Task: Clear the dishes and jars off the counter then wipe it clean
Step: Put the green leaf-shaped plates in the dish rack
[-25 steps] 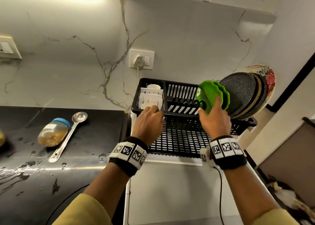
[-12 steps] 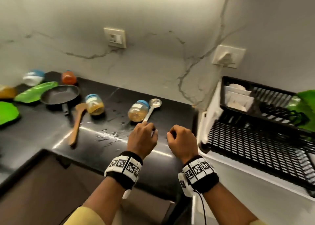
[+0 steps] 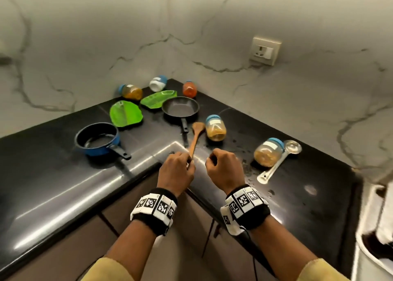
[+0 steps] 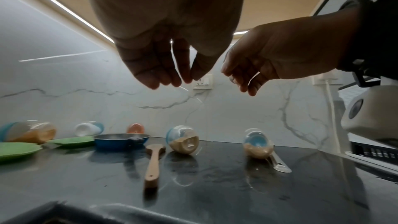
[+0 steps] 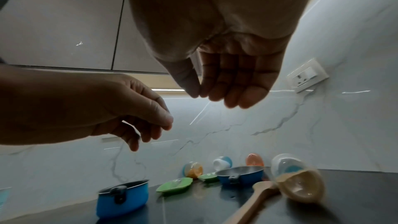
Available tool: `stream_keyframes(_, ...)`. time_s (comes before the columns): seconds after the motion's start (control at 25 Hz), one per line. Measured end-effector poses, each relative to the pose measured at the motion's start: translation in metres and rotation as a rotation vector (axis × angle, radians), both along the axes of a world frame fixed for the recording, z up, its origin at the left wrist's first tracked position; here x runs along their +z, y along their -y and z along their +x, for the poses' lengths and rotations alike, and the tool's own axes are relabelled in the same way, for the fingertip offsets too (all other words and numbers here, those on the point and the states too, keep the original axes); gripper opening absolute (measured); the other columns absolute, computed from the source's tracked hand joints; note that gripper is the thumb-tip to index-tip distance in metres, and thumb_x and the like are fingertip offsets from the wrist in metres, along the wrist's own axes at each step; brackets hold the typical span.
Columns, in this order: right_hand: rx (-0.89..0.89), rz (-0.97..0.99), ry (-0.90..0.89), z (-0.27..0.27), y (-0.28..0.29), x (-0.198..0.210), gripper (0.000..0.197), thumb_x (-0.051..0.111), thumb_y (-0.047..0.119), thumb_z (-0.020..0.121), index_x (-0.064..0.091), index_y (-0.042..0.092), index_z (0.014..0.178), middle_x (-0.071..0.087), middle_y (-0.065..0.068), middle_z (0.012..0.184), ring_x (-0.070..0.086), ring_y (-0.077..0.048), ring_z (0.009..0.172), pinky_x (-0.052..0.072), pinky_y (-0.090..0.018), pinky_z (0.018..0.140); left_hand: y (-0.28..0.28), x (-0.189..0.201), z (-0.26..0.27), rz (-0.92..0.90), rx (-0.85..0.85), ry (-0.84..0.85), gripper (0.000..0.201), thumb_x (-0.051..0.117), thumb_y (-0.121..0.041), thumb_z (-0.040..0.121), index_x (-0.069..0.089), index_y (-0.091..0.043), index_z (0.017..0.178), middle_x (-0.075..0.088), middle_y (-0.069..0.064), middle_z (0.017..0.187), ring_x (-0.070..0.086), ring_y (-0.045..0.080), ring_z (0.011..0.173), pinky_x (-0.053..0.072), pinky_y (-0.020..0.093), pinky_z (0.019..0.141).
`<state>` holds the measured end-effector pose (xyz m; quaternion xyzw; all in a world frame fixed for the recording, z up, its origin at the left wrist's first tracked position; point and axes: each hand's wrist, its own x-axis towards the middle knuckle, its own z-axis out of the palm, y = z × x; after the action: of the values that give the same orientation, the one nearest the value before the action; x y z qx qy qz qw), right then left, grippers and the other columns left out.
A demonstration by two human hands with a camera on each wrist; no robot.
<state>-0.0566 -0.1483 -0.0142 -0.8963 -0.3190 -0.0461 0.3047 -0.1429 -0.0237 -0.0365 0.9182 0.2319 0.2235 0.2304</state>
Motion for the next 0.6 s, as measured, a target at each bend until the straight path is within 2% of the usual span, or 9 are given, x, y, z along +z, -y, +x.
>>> stream_keyframes(0.2, 0.117, -0.008, -0.018, 0.001, -0.062, -0.005, 0.016, 0.058, 0.028, 0.085, 0.063, 0.016, 0.075, 0.068, -0.005, 0.076, 0.063, -0.026, 0.067, 0.050, -0.033, 0.060, -0.042, -0.009, -0.015, -0.034, 0.108, -0.014, 0.016, 0.056, -0.026, 0.089, 0.063, -0.013, 0.085, 0.063, 0.005, 0.089, 0.058, 0.023, 0.086, 0.047, 0.035, 0.074)
stream_keyframes(0.32, 0.169, -0.002, -0.053, 0.010, -0.103, -0.010, 0.016, 0.056, 0.029, 0.084, 0.063, 0.016, 0.077, 0.068, -0.005, 0.075, 0.063, -0.025, 0.067, 0.054, -0.038, 0.062, -0.073, -0.012, -0.016, -0.031, 0.184, -0.014, 0.015, 0.056, -0.025, 0.089, 0.063, -0.013, 0.084, 0.064, 0.006, 0.090, 0.057, 0.024, 0.087, 0.043, 0.033, 0.074)
stream_keyframes(0.4, 0.186, 0.006, -0.082, 0.021, -0.129, -0.015, 0.016, 0.056, 0.027, 0.082, 0.062, 0.016, 0.074, 0.068, -0.005, 0.075, 0.063, -0.027, 0.069, 0.052, -0.037, 0.063, -0.096, -0.013, -0.009, -0.018, 0.231, -0.029, 0.015, 0.058, -0.025, 0.088, 0.063, -0.012, 0.081, 0.064, 0.007, 0.087, 0.058, 0.025, 0.084, 0.040, 0.032, 0.071)
stream_keyframes(0.6, 0.199, -0.059, -0.154, 0.072, -0.217, -0.006, 0.016, 0.055, 0.029, 0.082, 0.064, 0.016, 0.078, 0.071, -0.007, 0.085, 0.064, -0.031, 0.085, 0.047, -0.033, 0.070, -0.176, 0.002, 0.034, -0.017, 0.306, -0.046, 0.017, 0.059, -0.026, 0.086, 0.066, -0.011, 0.080, 0.065, 0.008, 0.086, 0.060, 0.028, 0.083, 0.046, 0.036, 0.071)
